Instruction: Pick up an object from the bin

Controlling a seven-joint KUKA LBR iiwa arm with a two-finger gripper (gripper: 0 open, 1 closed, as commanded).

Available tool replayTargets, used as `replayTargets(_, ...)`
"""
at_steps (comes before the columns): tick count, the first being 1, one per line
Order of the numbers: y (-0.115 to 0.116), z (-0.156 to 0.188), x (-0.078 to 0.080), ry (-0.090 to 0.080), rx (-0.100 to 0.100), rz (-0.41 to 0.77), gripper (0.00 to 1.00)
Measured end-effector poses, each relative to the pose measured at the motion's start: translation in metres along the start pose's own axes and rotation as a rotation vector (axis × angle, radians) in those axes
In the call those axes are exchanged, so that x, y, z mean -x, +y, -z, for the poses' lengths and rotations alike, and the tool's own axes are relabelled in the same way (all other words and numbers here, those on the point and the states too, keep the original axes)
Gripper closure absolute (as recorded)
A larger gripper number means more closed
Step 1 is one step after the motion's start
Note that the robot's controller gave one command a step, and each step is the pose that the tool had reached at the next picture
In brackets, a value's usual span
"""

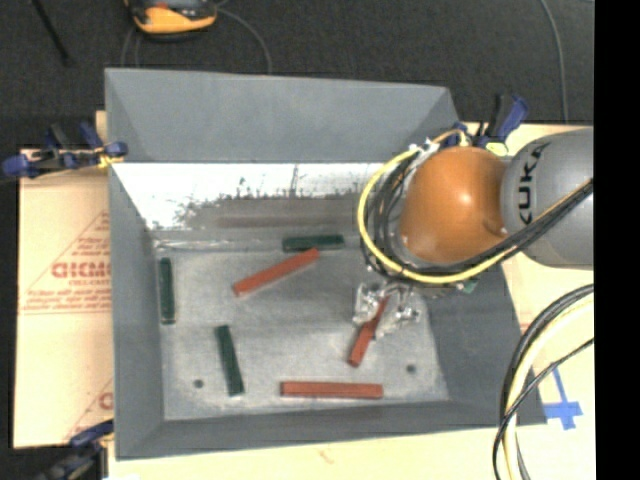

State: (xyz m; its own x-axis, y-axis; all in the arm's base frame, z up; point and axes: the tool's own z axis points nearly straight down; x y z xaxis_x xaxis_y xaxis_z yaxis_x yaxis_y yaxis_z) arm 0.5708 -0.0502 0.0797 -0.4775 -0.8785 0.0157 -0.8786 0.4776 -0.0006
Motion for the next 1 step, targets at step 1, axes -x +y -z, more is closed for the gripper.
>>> replayTargets(1, 0.0500, 0.1973, -0.0402, -0.016, 0.004, -0.081, 1.00)
